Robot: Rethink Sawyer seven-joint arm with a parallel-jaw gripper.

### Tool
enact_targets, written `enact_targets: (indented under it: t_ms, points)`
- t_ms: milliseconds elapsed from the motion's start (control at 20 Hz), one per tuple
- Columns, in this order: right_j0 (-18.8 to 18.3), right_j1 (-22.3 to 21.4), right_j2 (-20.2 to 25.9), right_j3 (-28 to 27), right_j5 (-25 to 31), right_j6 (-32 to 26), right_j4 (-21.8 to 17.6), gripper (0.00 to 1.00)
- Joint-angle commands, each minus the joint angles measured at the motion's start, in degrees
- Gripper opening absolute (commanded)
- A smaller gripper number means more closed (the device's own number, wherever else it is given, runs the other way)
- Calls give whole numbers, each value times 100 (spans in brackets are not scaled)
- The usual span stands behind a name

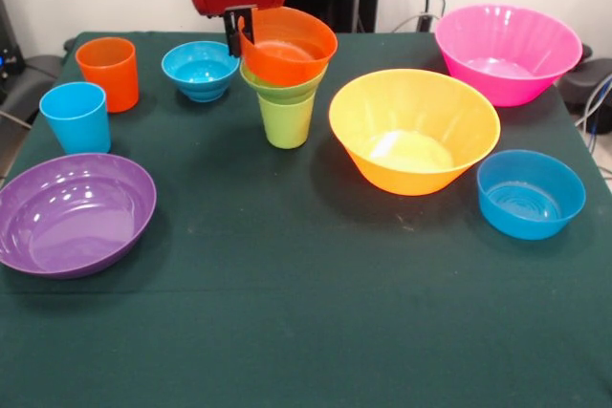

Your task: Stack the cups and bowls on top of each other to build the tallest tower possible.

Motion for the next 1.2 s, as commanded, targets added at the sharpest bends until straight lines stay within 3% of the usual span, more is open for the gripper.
enact_targets:
  t_ms: [50,450,750,1200]
  points:
    - [140,66,9,-139,-146,-395,-150,0]
    - [341,382,-149,-338,-371,-127,-358,0]
    - [318,486,-95,-344,-522,-112,-291,0]
    - [285,415,-132,-285,-491,-165,-317,0]
